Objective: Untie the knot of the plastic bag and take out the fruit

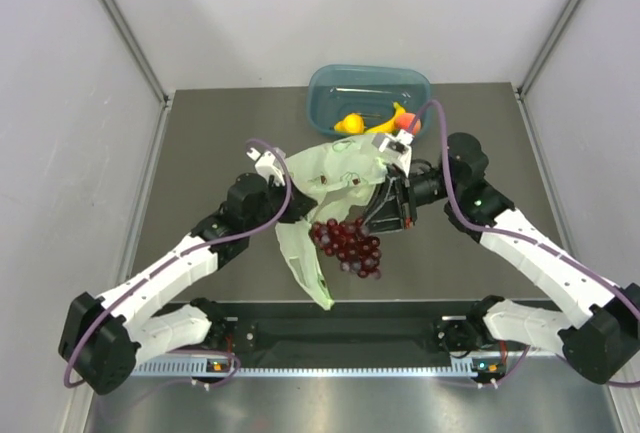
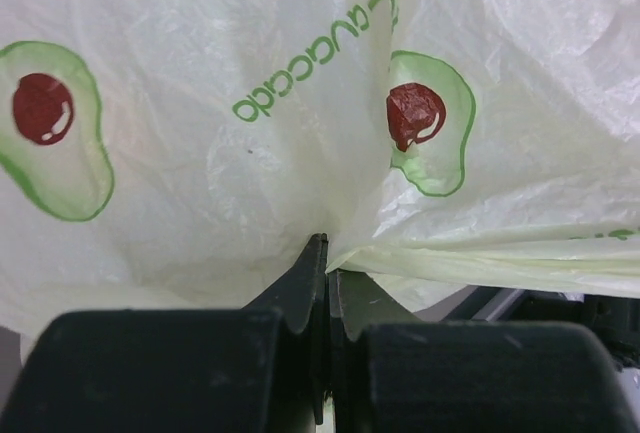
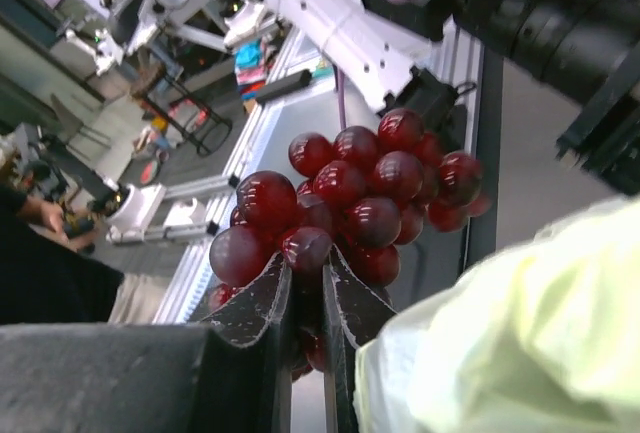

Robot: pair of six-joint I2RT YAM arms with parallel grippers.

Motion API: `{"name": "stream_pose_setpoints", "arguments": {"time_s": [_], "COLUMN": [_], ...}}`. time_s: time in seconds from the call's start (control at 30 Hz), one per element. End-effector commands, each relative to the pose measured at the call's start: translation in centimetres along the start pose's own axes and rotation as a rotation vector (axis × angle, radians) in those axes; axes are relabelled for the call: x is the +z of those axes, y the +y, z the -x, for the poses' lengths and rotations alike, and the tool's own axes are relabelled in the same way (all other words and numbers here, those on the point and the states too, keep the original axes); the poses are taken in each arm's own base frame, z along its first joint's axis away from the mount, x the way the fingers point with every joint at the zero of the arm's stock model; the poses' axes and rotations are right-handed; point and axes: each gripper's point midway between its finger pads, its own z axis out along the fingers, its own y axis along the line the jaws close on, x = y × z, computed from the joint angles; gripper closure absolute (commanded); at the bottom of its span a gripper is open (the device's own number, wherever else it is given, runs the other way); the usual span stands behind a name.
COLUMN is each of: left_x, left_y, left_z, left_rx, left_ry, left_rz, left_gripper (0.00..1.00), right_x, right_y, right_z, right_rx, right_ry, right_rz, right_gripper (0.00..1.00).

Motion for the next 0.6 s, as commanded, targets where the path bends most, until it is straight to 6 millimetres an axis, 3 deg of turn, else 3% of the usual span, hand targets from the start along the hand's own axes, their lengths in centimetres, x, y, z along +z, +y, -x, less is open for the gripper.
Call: {"name": "stream_pose_setpoints", "arguments": {"time_s": [0.0, 0.03, 0.17, 0.33, 0.43, 0.57], "left_x": [-0.8, -1.0, -2.9, -7.8, -11.1, -12.7], "left_y": [3.1, 3.7, 5.4, 9.4, 9.3, 8.0], "left_z": [0.4, 0.6, 2.6, 6.1, 8.6, 11.3], "left_rx": [0.017, 0.024, 0.041, 0.011, -0.036, -0.075], "left_ry": [-0.032, -0.04, -0.088, -0.268, -0.423, -0.562], "left_rz": [0.149, 0.183, 0.342, 0.633, 0.654, 0.609], "left_gripper": [1.0, 1.0, 1.0, 1.0, 1.0, 1.0], "right_x": [-1.2, -1.2, -1.6, -1.9, -1.8, -1.2], "right_y": [2.6, 1.9, 1.0, 0.2, -0.5, -0.9], "right_z": [-1.5, -1.9, -3.5, -5.2, -6.3, -8.3], "right_rx": [-0.135, -0.219, -0.16, -0.106, -0.054, 0.026], "right_ry": [0.075, 0.088, 0.103, 0.106, 0.108, 0.139], "right_rz": [0.048, 0.036, -0.045, -0.098, -0.111, -0.094], "right_gripper": [1.0, 1.0, 1.0, 1.0, 1.0, 1.0]}}
